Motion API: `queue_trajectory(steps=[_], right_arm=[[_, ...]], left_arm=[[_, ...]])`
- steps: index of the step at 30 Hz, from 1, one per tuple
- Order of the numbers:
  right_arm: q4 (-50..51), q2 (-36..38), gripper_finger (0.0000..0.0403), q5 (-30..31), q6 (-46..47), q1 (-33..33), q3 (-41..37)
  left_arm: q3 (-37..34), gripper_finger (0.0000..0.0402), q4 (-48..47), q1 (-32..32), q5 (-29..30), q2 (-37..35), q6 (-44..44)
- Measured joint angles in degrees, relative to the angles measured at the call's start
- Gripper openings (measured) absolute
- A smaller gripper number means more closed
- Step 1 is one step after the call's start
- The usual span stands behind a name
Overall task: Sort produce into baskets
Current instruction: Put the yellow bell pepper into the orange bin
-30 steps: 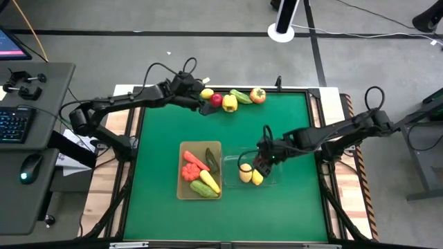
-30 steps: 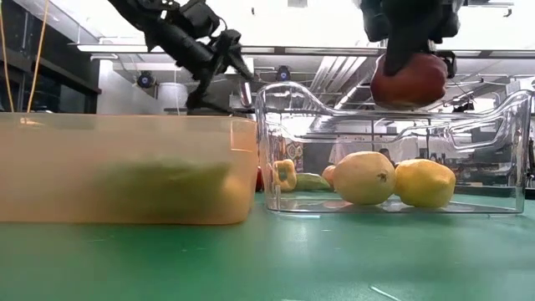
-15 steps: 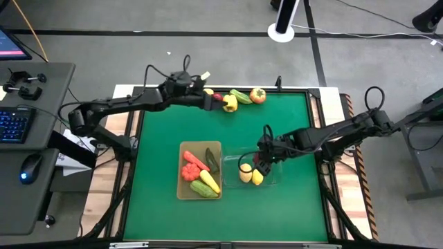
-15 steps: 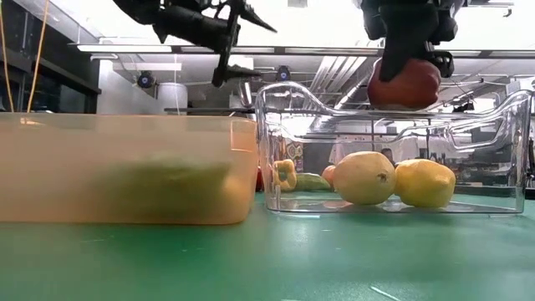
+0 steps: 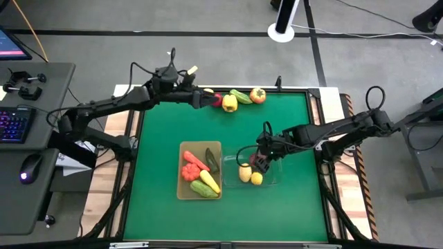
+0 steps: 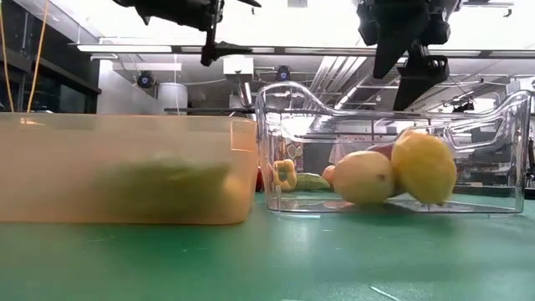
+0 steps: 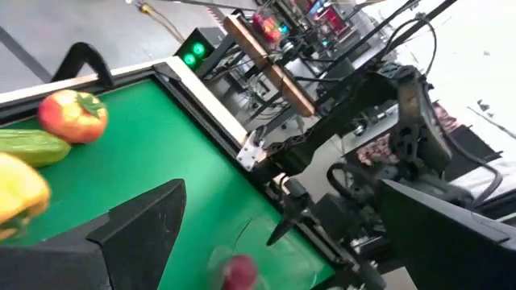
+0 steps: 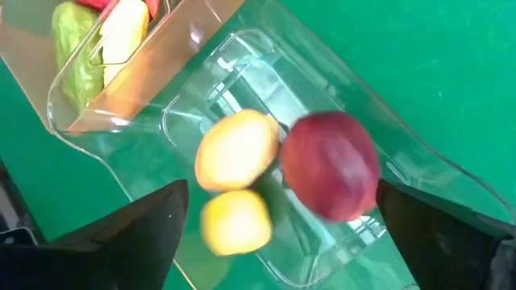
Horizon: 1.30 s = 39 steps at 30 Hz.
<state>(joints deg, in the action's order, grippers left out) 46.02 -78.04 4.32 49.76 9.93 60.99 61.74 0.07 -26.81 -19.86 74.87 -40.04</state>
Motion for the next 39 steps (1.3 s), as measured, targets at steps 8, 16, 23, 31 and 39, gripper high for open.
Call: queue_trajectory(steps=[8, 16, 23, 31, 39], right_arm=[[-1.2, 0.0, 0.0383, -3.2, -2.3, -3.7, 2.6], [-1.2, 0.0, 0.0383, 10.8, -3.1, -8.6, 8.6], [-0.4, -0.6, 0.0383, 20.5, 7.5, -16.0, 8.6], [-10.4, -6.6, 0.0383, 8.8, 5.3, -27.5, 8.5], [-19.2, -22.9, 0.0383, 2.7, -1.5, -35.1, 17.6]], left_arm=[[0.0, 0.039, -10.8, -2.8, 1.7, -3.8, 5.6], [0.0, 0.039, -25.7, -4.8, 6.2, -5.3, 13.8], [0.0, 0.039, -30.8, -4.9, 8.7, -5.3, 20.3], [-5.3, 0.039, -27.4, -8.9, 6.8, -5.3, 25.4], [-19.1, 0.039, -13.2, -14.1, -5.5, -5.2, 16.8]])
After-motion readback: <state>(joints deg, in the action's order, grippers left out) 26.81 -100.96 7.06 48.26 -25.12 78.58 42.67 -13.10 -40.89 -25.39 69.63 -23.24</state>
